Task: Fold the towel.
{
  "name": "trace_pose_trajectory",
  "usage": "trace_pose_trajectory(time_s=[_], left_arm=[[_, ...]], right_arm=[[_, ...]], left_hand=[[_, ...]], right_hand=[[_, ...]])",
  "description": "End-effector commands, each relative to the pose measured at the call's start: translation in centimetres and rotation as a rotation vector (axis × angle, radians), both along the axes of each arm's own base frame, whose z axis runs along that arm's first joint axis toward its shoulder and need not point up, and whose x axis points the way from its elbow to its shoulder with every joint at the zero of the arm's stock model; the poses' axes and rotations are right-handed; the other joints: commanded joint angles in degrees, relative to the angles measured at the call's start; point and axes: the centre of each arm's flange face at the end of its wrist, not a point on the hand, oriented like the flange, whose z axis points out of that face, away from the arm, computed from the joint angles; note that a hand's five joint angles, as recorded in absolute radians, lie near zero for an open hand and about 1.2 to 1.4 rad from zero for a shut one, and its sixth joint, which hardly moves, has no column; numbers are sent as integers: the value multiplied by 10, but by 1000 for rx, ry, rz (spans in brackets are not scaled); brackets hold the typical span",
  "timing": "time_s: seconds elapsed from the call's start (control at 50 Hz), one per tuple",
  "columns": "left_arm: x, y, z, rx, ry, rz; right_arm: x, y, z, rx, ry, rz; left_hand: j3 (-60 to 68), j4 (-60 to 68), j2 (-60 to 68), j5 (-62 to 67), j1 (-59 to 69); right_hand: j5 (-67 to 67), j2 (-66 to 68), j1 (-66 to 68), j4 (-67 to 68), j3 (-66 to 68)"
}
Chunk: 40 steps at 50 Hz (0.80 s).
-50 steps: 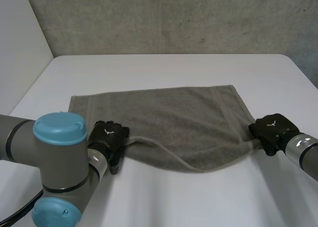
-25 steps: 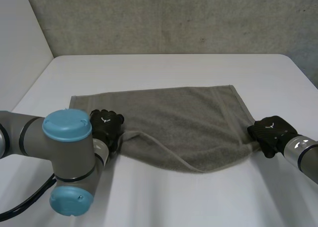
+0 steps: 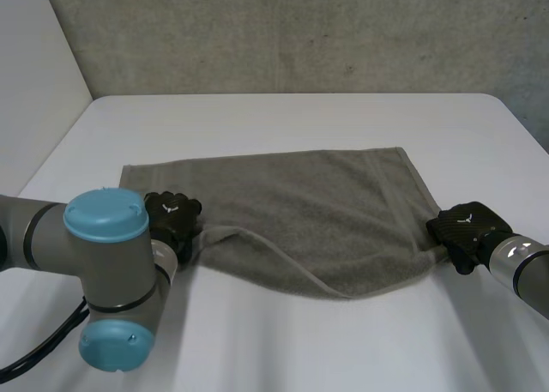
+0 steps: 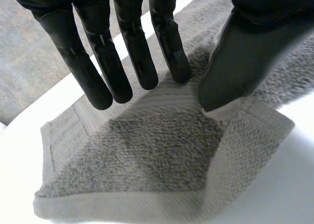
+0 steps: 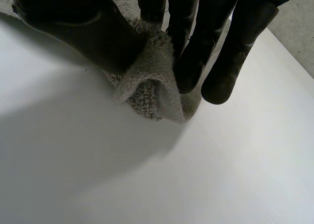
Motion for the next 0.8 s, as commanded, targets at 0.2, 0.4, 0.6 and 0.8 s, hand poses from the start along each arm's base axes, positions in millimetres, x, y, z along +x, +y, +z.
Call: trace_pose_trajectory(time_s=[0.2,0.4,0.6,0.8], left_arm=[[12,35,12,72,-25,-22],[17,35,5,95,-38,-4],[12,27,3,86,-28,-5],[6,17,-1,71,-22,-4]], right_arm=[[0,0,0,1,0,1],[0,1,-1,3,0,1],[0,2,-1,5,1,2],[0,2,-1,5,1,2]], left_hand=[[-345,-340,-345,-442,-343],[-387,-382,-388,-485,-385],[-377,-372,-377,-475,-375],[-332,-327,-332,-429,-330]], right_hand=[[31,56,36,33,35],[31,56,36,33,35],[31,56,36,33,35],[31,56,36,33,35]])
